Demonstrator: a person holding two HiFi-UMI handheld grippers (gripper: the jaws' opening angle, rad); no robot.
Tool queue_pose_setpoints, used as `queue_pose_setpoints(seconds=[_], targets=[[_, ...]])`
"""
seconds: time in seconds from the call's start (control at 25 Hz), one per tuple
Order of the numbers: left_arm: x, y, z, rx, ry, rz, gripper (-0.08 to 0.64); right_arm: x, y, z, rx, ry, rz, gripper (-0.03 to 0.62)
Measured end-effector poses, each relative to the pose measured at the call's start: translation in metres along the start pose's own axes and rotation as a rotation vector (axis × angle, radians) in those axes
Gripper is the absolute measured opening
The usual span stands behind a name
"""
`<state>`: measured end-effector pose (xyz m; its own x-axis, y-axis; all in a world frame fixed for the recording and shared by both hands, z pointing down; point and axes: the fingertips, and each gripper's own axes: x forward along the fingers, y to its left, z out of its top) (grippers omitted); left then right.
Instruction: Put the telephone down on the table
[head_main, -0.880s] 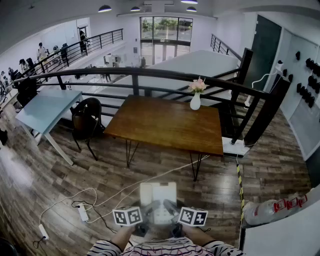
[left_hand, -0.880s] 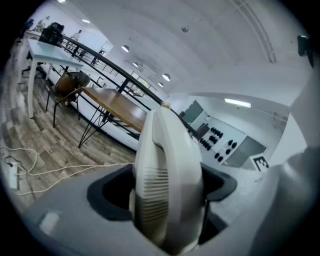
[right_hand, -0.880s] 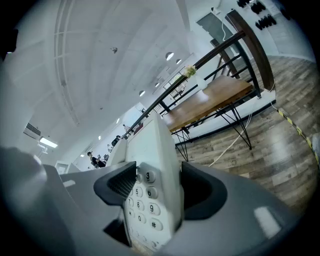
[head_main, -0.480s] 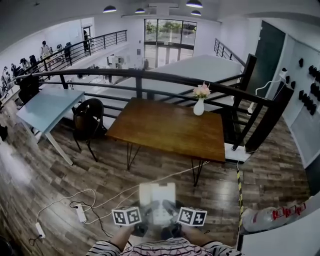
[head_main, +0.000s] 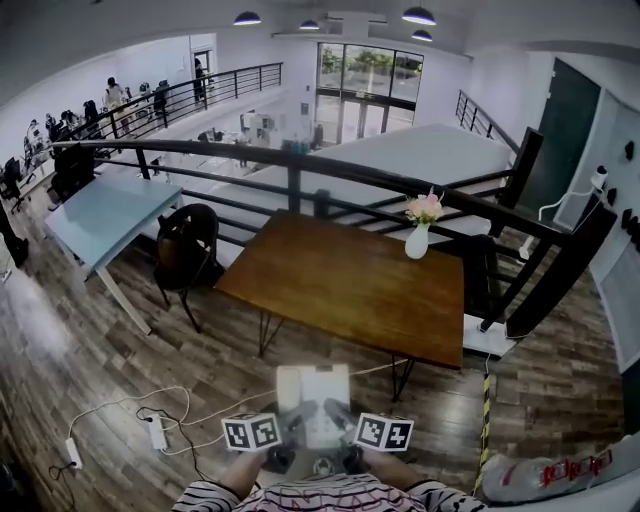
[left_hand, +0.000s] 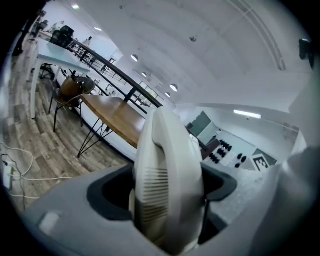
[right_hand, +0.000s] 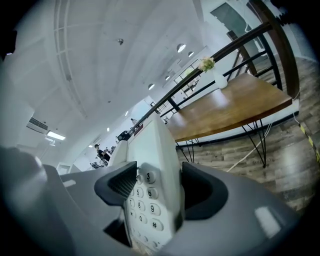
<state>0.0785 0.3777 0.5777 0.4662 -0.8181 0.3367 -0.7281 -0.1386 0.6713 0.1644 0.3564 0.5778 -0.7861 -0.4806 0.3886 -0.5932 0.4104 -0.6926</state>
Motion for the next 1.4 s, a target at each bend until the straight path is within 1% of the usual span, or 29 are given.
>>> queue_pose_setpoints(seconds=[0.16,0.36,0.52,0.64,0.72,0.88,1.12,1.28,1.4], targets=[[0.033,0.008,0.025,-0.013,-0.024,0.031,0.393,0.023,-0.016,0.035,-0.019,0.022,0.018,0.272],[0.066,0.025,0.054,-0.022,-0.03,0.053,0.393,0.057,-0.032,0.068,-0.017,0.047,0.029,0.272],[0.083,0.048,0.077,-0.037,-0.028,0.055,0.393,0.09,-0.035,0.084,-0.014,0.061,0.021,0.272],[0.094,0.073,0.099,-0.046,-0.024,0.05,0.393,0.123,-0.034,0.096,-0.019,0.065,0.013,0.272],[0.1,0.091,0.119,-0.04,-0.011,0.039,0.393,0.146,-0.029,0.105,-0.01,0.053,0.002,0.272],[0.112,0.122,0.169,-0.009,0.039,-0.003,0.391,0.192,-0.015,0.13,0.034,-0.002,-0.031,0.272],[0.122,0.17,0.234,0.018,0.097,-0.045,0.391,0.26,0.008,0.159,0.065,-0.055,-0.073,0.272],[0.128,0.202,0.269,0.05,0.136,-0.069,0.391,0.301,0.019,0.169,0.102,-0.097,-0.093,0.272],[0.134,0.221,0.288,0.064,0.153,-0.084,0.391,0.327,0.023,0.176,0.114,-0.119,-0.102,0.272]])
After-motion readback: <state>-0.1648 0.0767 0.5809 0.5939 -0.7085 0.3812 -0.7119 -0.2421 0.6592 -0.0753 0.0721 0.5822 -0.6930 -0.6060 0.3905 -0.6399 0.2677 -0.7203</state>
